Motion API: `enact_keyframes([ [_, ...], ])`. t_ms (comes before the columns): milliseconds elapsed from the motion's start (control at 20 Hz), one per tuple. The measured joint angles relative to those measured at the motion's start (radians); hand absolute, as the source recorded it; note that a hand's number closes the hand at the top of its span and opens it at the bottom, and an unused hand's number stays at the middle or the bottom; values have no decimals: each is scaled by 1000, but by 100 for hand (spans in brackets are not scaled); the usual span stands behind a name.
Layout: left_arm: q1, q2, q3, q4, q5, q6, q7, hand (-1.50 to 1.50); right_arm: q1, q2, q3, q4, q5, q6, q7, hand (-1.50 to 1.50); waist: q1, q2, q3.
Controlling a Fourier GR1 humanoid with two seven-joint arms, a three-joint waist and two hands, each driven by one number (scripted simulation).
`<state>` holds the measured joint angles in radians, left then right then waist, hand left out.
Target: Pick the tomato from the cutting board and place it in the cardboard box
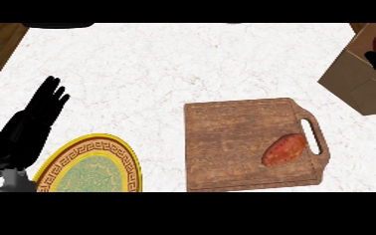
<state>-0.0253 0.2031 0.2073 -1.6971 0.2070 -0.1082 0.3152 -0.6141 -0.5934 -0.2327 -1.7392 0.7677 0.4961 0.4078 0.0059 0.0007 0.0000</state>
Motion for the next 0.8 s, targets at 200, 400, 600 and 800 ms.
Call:
enact_keyframes([
  [200,-7,-12,-6,16,-8,0,-18,0,-33,-31,-17,153,20,-73,-108,150,3,1,0],
  [400,-21,-10,0,40,-14,-2,-27,0,-28,-32,-15,261,45,-157,-208,150,2,1,0],
  [600,-38,-13,-3,60,-20,0,-26,0,-18,-27,-24,386,62,-241,-300,150,3,2,0],
  [800,-31,3,15,47,-3,-16,-17,0,-27,-31,-33,531,64,-286,-384,150,5,2,0],
])
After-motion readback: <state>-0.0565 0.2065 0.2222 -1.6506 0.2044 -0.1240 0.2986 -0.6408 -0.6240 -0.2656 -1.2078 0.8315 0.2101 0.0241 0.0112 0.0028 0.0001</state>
